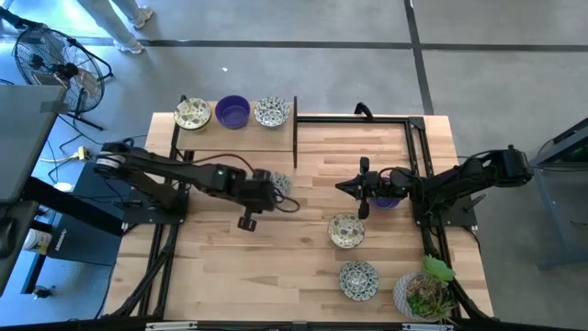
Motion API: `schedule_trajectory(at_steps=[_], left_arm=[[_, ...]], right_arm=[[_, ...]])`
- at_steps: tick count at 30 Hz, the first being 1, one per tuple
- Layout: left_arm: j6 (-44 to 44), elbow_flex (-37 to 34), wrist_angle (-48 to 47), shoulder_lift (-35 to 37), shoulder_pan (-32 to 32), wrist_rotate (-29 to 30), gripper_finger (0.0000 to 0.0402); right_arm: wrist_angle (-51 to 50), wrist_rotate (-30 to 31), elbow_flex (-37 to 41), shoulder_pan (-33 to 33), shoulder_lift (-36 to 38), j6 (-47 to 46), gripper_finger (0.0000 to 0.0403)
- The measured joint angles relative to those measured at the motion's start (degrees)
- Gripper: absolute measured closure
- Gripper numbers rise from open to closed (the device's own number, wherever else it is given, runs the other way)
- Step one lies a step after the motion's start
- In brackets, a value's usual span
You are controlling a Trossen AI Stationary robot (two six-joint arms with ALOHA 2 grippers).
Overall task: Pick & Place Mini bowls
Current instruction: Stack the top blue and white patterned bowl on the blue and white patterned bowl on the shelf
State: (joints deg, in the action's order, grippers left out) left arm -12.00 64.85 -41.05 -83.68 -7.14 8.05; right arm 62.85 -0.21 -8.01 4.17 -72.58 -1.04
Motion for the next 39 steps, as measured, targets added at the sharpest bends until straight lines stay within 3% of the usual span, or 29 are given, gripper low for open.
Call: schedule_trajectory(at_steps=[5,9,20,25,30,36,39], left_arm=[[-1.5,1.3,0.4,4.0,0.0,2.3,0.0395],[-2.8,7.8,-1.8,4.5,1.0,5.8,0.0395],[-6.5,27.3,-13.2,4.4,14.9,-0.1,0.0395],[-11.2,36.2,-23.0,-0.4,22.0,-0.1,0.0396],[-17.5,46.4,-31.7,-7.9,29.4,-4.9,0.0396],[-23.1,55.7,-39.6,-15.8,34.1,-2.1,0.0396],[-25.2,57.2,-38.5,-18.1,35.1,-2.0,0.0396]], right_arm=[[0.0,0.0,0.0,0.0,0.0,0.0,0.0402],[0.2,0.0,0.0,0.0,0.0,0.0,0.0401],[0.7,-0.1,0.0,-0.2,0.0,-0.1,0.0402],[0.9,-0.2,0.0,-0.2,0.0,0.0,0.0401],[0.9,-0.2,0.0,-0.2,0.0,0.0,0.0401],[0.8,-0.2,0.0,-0.2,0.0,0.0,0.0402],[0.8,-0.2,0.0,-0.2,0.0,0.0,0.0401]])
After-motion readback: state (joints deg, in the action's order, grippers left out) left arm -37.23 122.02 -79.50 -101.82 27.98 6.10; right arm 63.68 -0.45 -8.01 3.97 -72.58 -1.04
